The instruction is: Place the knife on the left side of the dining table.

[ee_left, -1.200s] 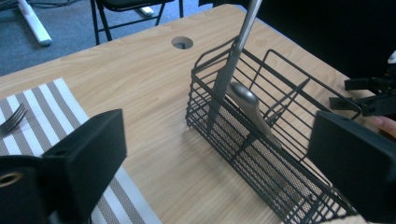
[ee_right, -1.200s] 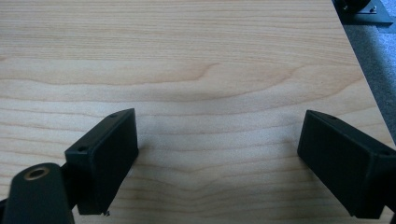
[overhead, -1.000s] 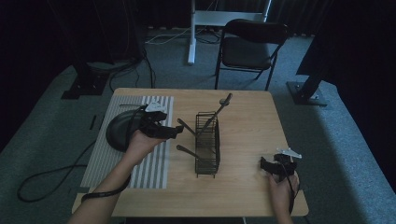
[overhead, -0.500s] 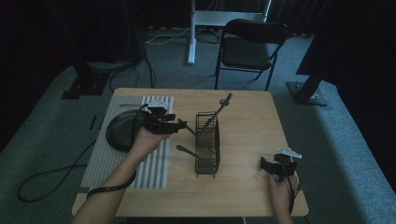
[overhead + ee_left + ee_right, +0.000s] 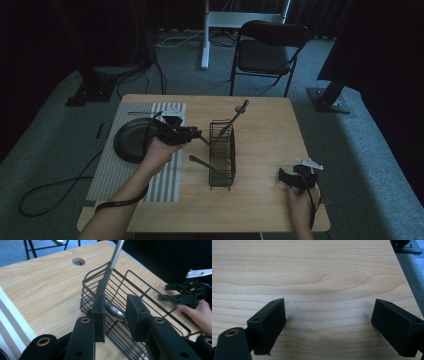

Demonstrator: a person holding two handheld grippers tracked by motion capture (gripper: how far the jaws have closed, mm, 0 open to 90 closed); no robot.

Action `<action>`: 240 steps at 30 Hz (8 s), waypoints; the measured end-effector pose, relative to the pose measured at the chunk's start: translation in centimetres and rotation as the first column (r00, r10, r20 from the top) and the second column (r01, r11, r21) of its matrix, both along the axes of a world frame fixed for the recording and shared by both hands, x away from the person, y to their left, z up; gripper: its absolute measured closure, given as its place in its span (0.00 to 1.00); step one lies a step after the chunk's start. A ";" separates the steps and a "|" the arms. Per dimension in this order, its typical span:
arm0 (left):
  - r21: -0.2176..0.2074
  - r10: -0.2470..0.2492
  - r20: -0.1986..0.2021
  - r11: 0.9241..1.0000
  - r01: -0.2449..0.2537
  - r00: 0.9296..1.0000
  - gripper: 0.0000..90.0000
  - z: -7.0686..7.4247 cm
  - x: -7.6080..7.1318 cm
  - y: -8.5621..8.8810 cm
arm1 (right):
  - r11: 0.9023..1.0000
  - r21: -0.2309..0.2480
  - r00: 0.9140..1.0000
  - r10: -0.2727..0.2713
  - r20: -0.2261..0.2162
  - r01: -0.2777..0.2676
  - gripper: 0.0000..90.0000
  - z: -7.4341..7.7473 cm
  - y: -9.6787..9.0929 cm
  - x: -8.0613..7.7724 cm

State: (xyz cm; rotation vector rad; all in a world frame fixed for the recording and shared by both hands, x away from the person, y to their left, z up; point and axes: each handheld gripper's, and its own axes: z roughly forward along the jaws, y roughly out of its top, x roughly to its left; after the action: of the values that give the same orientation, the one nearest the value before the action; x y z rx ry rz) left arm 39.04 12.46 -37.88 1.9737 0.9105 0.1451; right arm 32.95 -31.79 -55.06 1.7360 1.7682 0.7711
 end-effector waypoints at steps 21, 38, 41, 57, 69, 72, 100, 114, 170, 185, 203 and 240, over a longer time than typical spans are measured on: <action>-0.031 -0.019 0.032 0.999 0.020 0.999 0.85 0.9 -1.9 -1.2 | 1.000 -0.001 1.000 0.000 0.001 0.000 0.13 0.0 0.0 0.0; -0.005 -0.004 0.081 1.000 0.004 0.997 0.87 2.3 -2.6 -2.9 | 1.000 -0.002 1.000 0.001 0.001 -0.001 0.13 0.0 0.0 0.0; 0.006 -0.007 0.087 1.000 0.006 0.996 0.87 2.4 -2.8 -3.0 | 1.000 -0.002 1.000 0.001 0.001 -0.001 0.13 0.0 0.0 0.0; -0.101 0.014 0.120 0.995 -0.002 0.993 0.93 4.9 -3.8 -1.7 | 1.000 -0.003 1.000 0.001 0.001 -0.001 0.13 0.0 0.0 0.0; -0.133 0.044 0.141 0.991 -0.026 0.989 0.93 6.9 -4.2 -0.1 | 1.000 -0.003 1.000 0.002 0.001 -0.002 0.13 0.0 0.0 0.0; -0.147 0.043 0.146 0.989 -0.021 0.988 0.93 7.6 -4.3 0.5 | 1.000 -0.002 1.000 0.001 0.000 -0.001 0.13 0.0 0.0 0.0; -0.186 0.168 0.202 0.974 -0.130 0.965 0.93 10.9 -6.3 7.1 | 1.000 -0.003 1.000 0.002 0.000 -0.002 0.13 0.0 0.0 0.0; -0.160 0.241 0.145 0.963 -0.217 0.960 0.93 7.6 -6.3 10.8 | 1.000 -0.003 1.000 0.001 0.001 -0.001 0.13 0.0 0.0 0.0; -0.085 0.413 -0.121 0.902 -0.424 0.903 0.81 -4.5 -8.2 20.5 | 1.000 -0.002 1.000 0.001 0.001 -0.001 0.13 0.0 0.0 0.0; -0.071 0.441 -0.220 0.882 -0.465 0.870 0.73 -8.2 -8.4 23.5 | 1.000 -0.002 1.000 0.001 0.001 -0.001 0.13 0.0 0.0 0.0; -0.049 0.480 -0.300 0.855 -0.516 0.824 0.64 -12.3 -7.9 25.6 | 1.000 -0.002 1.000 0.001 0.000 -0.001 0.13 0.0 0.0 0.0; 0.288 0.616 -0.106 0.771 -0.569 0.781 0.40 -13.9 -7.9 22.4 | 1.000 -0.001 1.000 0.000 0.000 0.000 0.13 0.0 0.0 0.0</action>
State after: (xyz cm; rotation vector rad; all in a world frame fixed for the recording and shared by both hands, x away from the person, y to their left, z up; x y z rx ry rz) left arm 31.13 34.83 -51.83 1.8644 1.7110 0.4508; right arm 32.94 -31.79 -55.05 1.7354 1.7683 0.7696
